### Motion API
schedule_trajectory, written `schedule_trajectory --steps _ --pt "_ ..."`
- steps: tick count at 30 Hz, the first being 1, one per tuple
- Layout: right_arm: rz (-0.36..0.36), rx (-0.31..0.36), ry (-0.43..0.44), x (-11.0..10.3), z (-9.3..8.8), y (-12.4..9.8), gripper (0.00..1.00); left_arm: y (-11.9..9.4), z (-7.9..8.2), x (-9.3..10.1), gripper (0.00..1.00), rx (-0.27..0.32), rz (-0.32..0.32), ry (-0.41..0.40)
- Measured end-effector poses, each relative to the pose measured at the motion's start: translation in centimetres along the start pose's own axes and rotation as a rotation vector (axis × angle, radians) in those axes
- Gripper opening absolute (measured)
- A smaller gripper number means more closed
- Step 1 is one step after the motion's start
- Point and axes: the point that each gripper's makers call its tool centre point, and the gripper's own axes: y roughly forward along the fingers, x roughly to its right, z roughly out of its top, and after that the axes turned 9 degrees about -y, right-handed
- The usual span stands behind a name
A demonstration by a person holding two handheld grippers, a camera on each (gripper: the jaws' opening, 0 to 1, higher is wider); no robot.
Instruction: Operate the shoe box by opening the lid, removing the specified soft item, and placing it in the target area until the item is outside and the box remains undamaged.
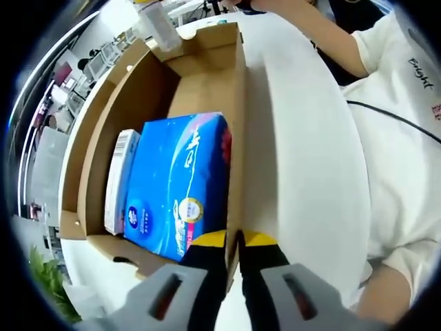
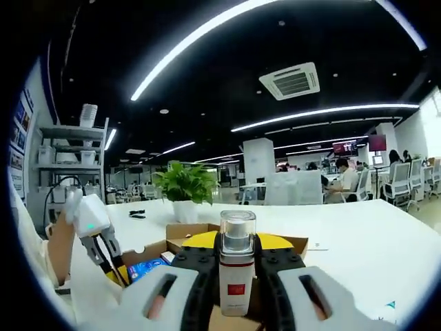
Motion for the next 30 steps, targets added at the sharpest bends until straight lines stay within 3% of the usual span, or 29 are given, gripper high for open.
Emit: schedule_trajectory --steps 7,14,30 --pt "-0.028 0.016 -0.046 0.4 1.2 -0.8 0.18 0.0 0.0 0.0 0.05 -0.001 0.001 -0.007" --pt "-0.101 0.09 -0.104 1.8 3.9 -3.1 0.18 0.0 0.0 0.0 0.06 0.0 0.002 -0.016" --pt "-0.241 0.129 -0.13 6.1 5.2 -7.5 0.18 -0.1 -0.1 0.0 0.06 0.002 0.007 -0.018"
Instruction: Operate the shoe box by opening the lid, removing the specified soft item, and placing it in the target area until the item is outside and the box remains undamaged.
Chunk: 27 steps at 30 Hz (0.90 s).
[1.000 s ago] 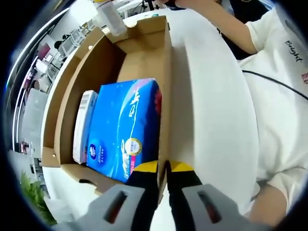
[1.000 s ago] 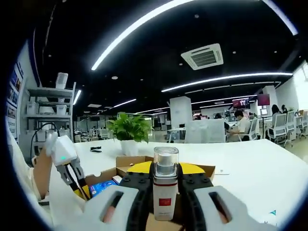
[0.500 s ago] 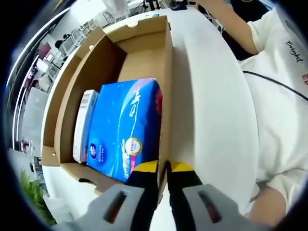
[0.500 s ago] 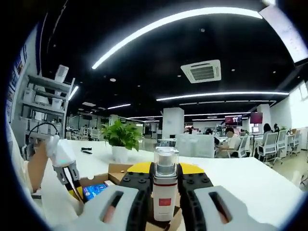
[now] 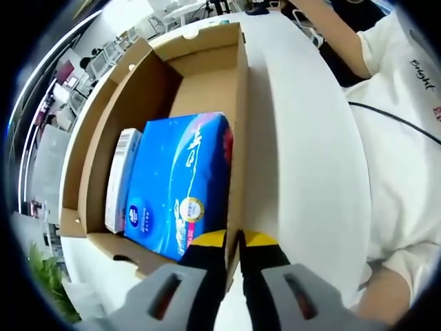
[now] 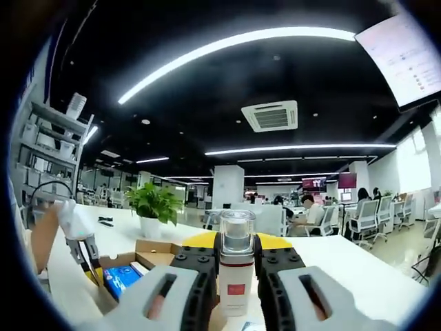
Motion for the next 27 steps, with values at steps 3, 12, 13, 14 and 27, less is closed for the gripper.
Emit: schedule_trajectory --steps 3,12,13,14,27 --pt "-0.007 0.003 0.007 0.5 0.1 -0.3 0.18 0.0 0.0 0.0 0.06 -0.002 0.0 -0.002" --pt "-0.046 0.002 -0.031 1.7 0.2 -1.2 0.18 0.0 0.0 0.0 0.06 -0.003 -0.001 -0.002" --pt "-0.058 0.002 -0.048 2.0 0.3 -1.4 0.18 0.0 0.0 0.0 0.06 -0.002 0.0 -0.002" --pt "-0.065 0.001 -0.059 2.2 0.3 -1.6 0.18 0.0 0.0 0.0 0.06 -0.002 0.0 -0.002" --pt "-0.171 0.013 -0.143 6.6 0.9 -4.5 0.18 0.1 0.0 0.0 0.06 -0.003 0.001 -0.002"
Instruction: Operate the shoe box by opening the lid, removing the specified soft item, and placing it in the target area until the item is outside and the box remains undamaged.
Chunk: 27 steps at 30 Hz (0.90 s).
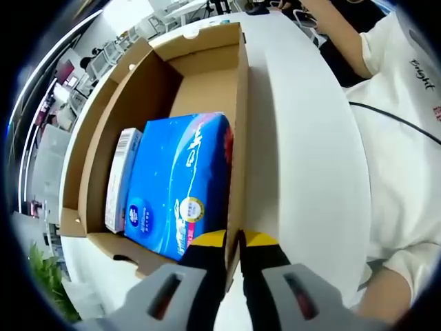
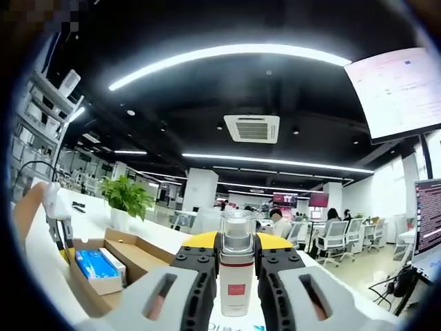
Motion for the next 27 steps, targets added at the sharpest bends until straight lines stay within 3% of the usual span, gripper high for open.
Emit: schedule_trajectory --steps 5,11,12,15,17,27 --pt "-0.058 0.005 -0.003 2.2 -0.8 -0.7 0.18 0.0 0.0 0.0 0.06 0.002 0.003 0.003" --pt "-0.15 0.001 0.035 5.1 -3.5 -1.7 0.18 0.0 0.0 -0.1 0.06 -0.002 0.001 -0.007" --pt "-0.159 -0.022 0.079 5.4 -4.5 -2.0 0.18 0.0 -0.1 -0.1 0.06 -0.002 0.002 -0.006" --pt "-0.159 -0.02 0.093 5.9 -5.3 -2.4 0.18 0.0 -0.1 -0.1 0.06 0.0 0.004 -0.008" --pt "-0.198 -0.03 0.08 6.7 -5.8 -2.8 0.18 0.0 -0.1 -0.1 0.06 0.0 0.006 -0.007" --pt "-0.206 -0.042 0.104 7.5 -6.7 -3.4 0.18 0.0 -0.1 -0.1 0.07 0.0 0.005 -0.01"
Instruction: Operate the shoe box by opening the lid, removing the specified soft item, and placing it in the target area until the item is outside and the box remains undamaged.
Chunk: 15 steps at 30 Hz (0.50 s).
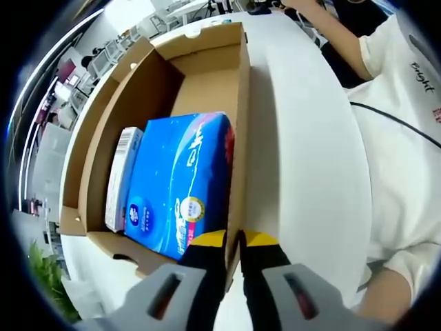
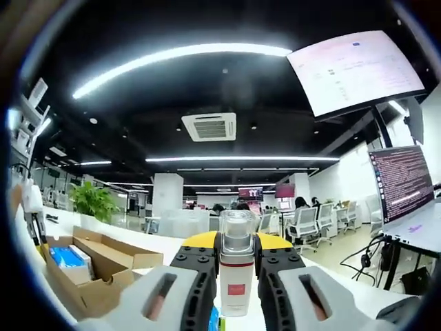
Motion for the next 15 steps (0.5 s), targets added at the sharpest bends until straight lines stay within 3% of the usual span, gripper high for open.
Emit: schedule_trajectory --steps 5,10,12,15 --pt "0.017 -0.006 -0.061 -0.6 -0.5 0.1 0.18 0.0 0.0 0.1 0.07 0.005 0.006 0.002" --pt "0.027 -0.025 -0.069 -0.8 -1.7 0.1 0.18 0.0 0.0 0.1 0.07 0.007 0.007 0.005" --pt "0.067 -0.009 -0.16 -1.2 -2.1 0.4 0.18 0.0 0.0 0.1 0.07 0.007 0.007 0.005" --pt "0.097 -0.038 -0.139 -1.8 -3.6 0.6 0.18 0.0 0.0 0.1 0.07 0.006 0.006 0.004"
